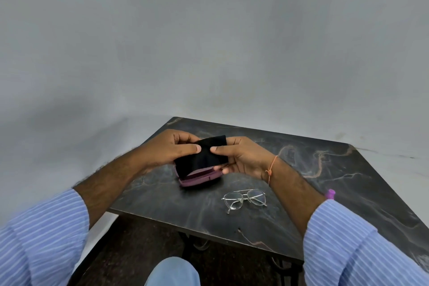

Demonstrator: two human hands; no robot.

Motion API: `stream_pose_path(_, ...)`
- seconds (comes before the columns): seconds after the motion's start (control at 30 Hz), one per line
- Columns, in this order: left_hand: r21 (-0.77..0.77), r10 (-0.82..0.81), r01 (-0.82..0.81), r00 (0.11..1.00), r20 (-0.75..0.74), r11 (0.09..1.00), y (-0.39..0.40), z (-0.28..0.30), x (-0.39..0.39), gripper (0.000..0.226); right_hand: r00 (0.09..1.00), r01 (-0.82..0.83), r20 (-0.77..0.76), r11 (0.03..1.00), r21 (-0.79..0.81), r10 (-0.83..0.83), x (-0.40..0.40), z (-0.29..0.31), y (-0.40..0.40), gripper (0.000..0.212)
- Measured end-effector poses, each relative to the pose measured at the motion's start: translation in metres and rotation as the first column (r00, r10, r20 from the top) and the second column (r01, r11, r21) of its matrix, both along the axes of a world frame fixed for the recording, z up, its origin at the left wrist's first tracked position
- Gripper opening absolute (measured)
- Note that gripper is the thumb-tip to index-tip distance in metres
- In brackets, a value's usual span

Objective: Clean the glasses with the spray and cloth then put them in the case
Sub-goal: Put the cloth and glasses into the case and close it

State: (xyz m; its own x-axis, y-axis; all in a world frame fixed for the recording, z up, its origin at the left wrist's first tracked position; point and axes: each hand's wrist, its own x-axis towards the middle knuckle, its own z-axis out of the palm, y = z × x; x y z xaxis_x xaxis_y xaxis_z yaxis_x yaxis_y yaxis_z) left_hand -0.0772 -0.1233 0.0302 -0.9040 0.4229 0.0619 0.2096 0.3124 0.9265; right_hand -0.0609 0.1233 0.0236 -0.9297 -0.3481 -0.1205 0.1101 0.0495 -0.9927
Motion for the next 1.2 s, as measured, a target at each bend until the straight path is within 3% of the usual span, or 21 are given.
stream_pose_path(0.3,0.027,0.089,-0.096,0.977,0.194,0.995,-0.019,-0.05,-0.046,0.03,0.997,0.072,0.022,0.969,0.237,-0.079,-0.046,-0.02,0.003,0.025)
stream_pose_path(0.4,0.009,0.134,-0.138,0.971,0.196,0.99,-0.022,-0.065,-0.057,0.036,0.996,0.081,0.02,0.948,0.307,-0.092,-0.058,-0.032,0.005,0.023)
stream_pose_path(0.5,-0.087,0.195,-0.194,0.981,0.005,0.977,-0.022,-0.072,-0.067,0.027,0.991,0.132,-0.071,0.911,0.39,-0.113,-0.068,-0.042,0.006,0.016)
stream_pose_path(0.6,-0.224,0.202,-0.253,0.953,-0.226,0.941,-0.021,-0.076,-0.072,0.022,0.956,0.246,-0.268,0.814,0.526,-0.115,-0.081,-0.053,0.008,0.008)
stream_pose_path(0.73,-0.291,0.15,-0.292,0.892,-0.425,0.911,-0.014,-0.083,-0.076,0.02,0.866,0.382,-0.499,0.707,0.595,-0.048,-0.095,-0.069,0.008,0.016)
stream_pose_path(0.87,-0.344,0.027,-0.292,0.796,-0.604,0.892,-0.015,-0.091,-0.078,0.021,0.825,0.418,-0.564,0.658,0.626,0.012,-0.097,-0.079,0.008,0.022)
stream_pose_path(0.97,-0.428,-0.087,-0.26,0.763,-0.64,0.866,-0.017,-0.099,-0.075,0.023,0.834,0.398,-0.542,0.563,0.724,0.107,-0.097,-0.083,0.011,0.025)
stream_pose_path(1.2,-0.511,-0.19,-0.163,0.799,-0.57,0.844,-0.018,-0.114,-0.065,0.022,0.817,0.323,-0.463,0.393,0.861,0.344,-0.094,-0.08,0.012,0.034)
